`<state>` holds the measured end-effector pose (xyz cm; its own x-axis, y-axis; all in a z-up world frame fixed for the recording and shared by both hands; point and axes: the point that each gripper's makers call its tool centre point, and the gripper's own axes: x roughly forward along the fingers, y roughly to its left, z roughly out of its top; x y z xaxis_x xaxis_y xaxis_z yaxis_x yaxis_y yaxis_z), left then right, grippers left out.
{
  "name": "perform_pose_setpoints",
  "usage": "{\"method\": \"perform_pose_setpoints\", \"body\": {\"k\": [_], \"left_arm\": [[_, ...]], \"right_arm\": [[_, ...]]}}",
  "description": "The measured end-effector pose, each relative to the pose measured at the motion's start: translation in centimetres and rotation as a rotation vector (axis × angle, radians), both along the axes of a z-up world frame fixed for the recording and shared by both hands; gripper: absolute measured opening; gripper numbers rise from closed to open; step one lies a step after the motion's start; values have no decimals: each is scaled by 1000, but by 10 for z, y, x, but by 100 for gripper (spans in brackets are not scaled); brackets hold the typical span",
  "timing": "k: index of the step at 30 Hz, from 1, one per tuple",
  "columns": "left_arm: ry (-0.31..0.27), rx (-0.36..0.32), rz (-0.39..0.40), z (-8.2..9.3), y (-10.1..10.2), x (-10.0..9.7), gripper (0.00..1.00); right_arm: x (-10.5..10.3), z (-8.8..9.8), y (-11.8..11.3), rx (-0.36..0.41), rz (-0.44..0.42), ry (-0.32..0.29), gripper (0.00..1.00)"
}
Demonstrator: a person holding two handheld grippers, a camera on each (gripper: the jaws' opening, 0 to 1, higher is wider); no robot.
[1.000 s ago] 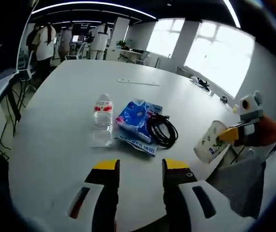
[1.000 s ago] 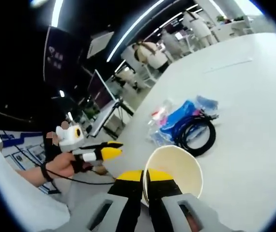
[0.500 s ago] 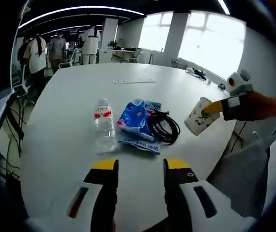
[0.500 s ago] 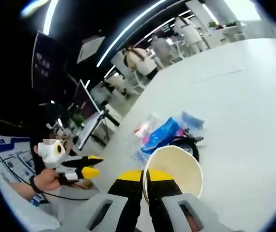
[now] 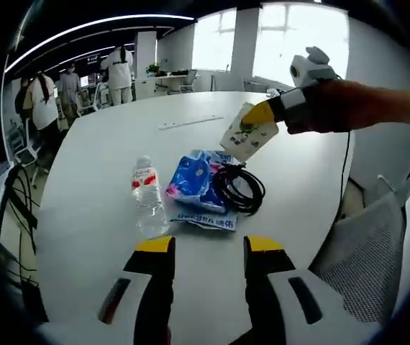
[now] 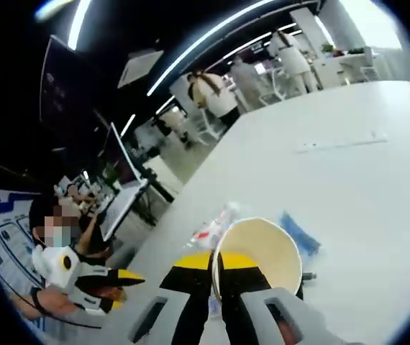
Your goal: Arrange the tabletop items into an orderly group along one side of the table until the central work area is clear of visible clutter.
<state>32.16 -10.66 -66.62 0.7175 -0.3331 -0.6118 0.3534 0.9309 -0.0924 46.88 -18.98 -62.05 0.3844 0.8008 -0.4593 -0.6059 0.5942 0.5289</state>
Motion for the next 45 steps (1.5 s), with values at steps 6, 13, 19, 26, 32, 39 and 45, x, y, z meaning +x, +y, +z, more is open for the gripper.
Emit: {"method": "perform_pose_setpoints", "body": {"k": [6,13,19,26,32,39,45], "left_arm": [[-19,-38,35,5,5,6,36],[-19,-30,89,1,20,6,36],[-20,-34,127,2,29,4,36],[-13,-44,171,1,39,-3,35],[-4,-42,183,1,42,-13,35],[-5,-47,180,11,45,-23,35],[-36,-105,216,23,45,-14,35]], "right_arm": [[21,2,26,-28,38,-23,0],[43,-3,49,-79,43,-27,0],[58,-19,66,-190,125,-71,0],[79,-41,74,-266,155,-70,0],[92,-48,92,-297,189,-78,0],[111,-63,106,-386,255,-98,0],[110,-78,112,-491,373,-143,0]]}}
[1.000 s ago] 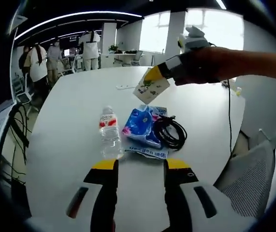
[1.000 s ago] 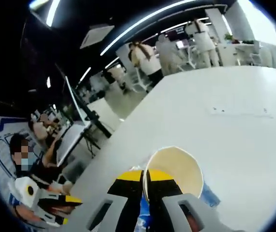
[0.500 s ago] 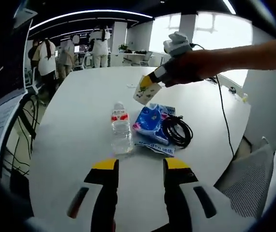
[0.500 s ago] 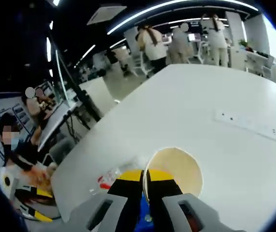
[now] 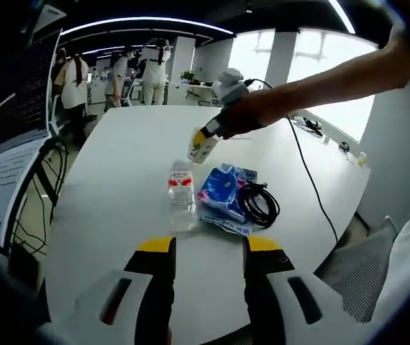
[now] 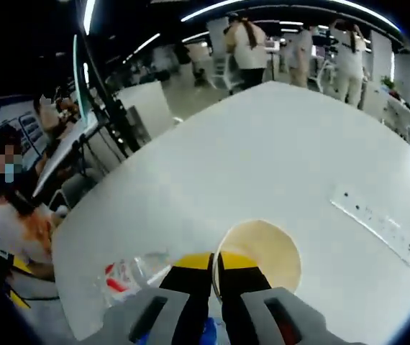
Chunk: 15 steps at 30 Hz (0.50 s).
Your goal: Arrange the tabletop items into an orderly group along one side of the table until the central work area is clear of visible clutter.
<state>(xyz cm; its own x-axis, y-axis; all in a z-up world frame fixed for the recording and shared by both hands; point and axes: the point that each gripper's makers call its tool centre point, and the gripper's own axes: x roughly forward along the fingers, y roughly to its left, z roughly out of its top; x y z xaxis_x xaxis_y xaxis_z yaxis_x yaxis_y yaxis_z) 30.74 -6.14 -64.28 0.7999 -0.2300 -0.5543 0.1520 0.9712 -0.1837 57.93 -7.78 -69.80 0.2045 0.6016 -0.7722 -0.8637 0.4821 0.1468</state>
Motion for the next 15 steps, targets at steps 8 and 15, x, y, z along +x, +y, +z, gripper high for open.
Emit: {"method": "perform_pose_setpoints", "body": {"k": [8,15], "left_arm": [[3,-5,-2,-2,-4,2,36],[20,3,-10,-8,-6,-2,36]], "right_arm": [[-11,-22,-2,-182,252,-106,5],[-11,-15,1,-134,262,-122,12]]}}
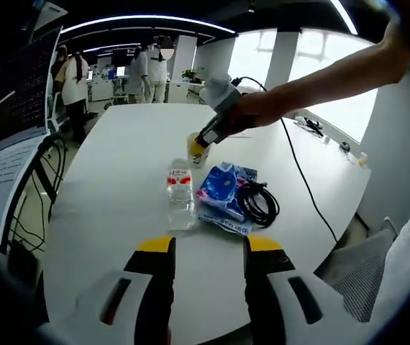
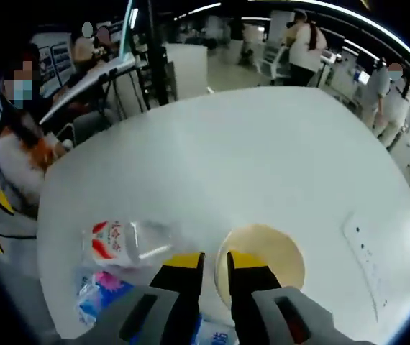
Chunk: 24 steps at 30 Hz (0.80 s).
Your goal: Arrange the tabletop items into an orderly group along one side of the table until the central work area is clear of visible clutter.
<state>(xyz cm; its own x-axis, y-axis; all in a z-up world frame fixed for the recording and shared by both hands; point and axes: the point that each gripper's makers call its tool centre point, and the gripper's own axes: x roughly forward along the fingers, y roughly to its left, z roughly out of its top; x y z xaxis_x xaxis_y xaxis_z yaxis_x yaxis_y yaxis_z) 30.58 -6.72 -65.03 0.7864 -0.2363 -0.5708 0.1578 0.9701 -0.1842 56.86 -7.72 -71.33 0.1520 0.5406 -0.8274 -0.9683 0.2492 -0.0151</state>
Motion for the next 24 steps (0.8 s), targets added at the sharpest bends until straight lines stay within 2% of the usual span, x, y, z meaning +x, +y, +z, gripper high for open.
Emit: {"method": "perform_pose_setpoints", "body": {"k": [9,16,24], "left_arm": [[-1,-1,-11,1,-4,1,36],[-9,1,-37,3,-13,3,36],[-20,11,-64,8,-20,4,36]], "right_arm": [[2,11,-9,39,-5,-13,19],[-5,20,-11,66,43,-33,25],[-14,40,-22,125,10,-49,26]]}}
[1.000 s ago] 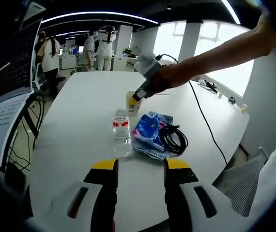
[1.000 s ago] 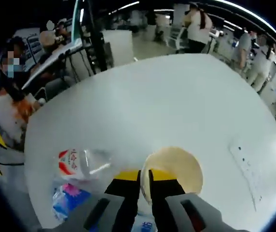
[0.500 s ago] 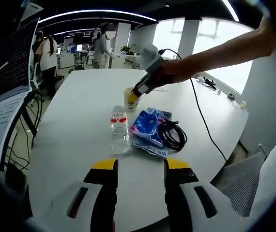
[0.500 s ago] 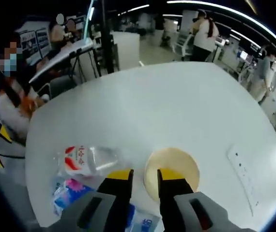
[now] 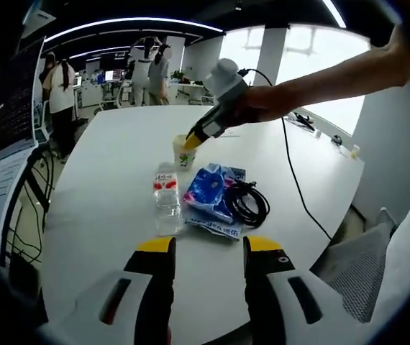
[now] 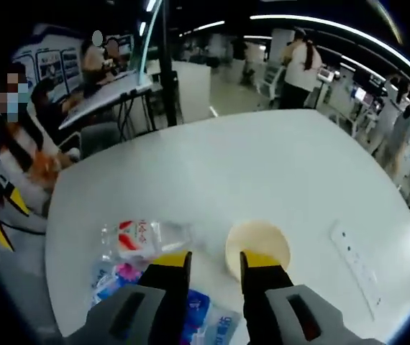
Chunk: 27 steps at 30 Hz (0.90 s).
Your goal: Arrange the tabletop items into an orderly group along one side of the table until the central work area is clear of visible clutter.
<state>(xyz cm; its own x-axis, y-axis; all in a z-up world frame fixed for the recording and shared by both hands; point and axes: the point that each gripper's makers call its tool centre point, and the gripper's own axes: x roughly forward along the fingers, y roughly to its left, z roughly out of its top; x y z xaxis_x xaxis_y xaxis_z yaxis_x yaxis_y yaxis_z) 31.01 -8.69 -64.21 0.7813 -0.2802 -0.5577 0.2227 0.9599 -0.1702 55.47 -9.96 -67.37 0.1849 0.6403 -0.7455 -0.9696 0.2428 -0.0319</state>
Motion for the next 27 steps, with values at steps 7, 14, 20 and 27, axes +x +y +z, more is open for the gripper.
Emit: {"method": "perform_pose_setpoints", "body": {"k": [7,14,20,27], "left_arm": [[1,-10,-4,-1,-6,0,35],[4,-11,-29,-1,-14,1,35],[4,-20,-52,3,-18,2,36],[8,-21,-95,8,-20,7,37]], "right_arm": [[-3,10,-19,12,0,-43,27],[2,17,-44,27,-15,-70,27],[-4,29,-68,47,-22,-86,28],[-13,33,-101,51,-43,-102,31]]}}
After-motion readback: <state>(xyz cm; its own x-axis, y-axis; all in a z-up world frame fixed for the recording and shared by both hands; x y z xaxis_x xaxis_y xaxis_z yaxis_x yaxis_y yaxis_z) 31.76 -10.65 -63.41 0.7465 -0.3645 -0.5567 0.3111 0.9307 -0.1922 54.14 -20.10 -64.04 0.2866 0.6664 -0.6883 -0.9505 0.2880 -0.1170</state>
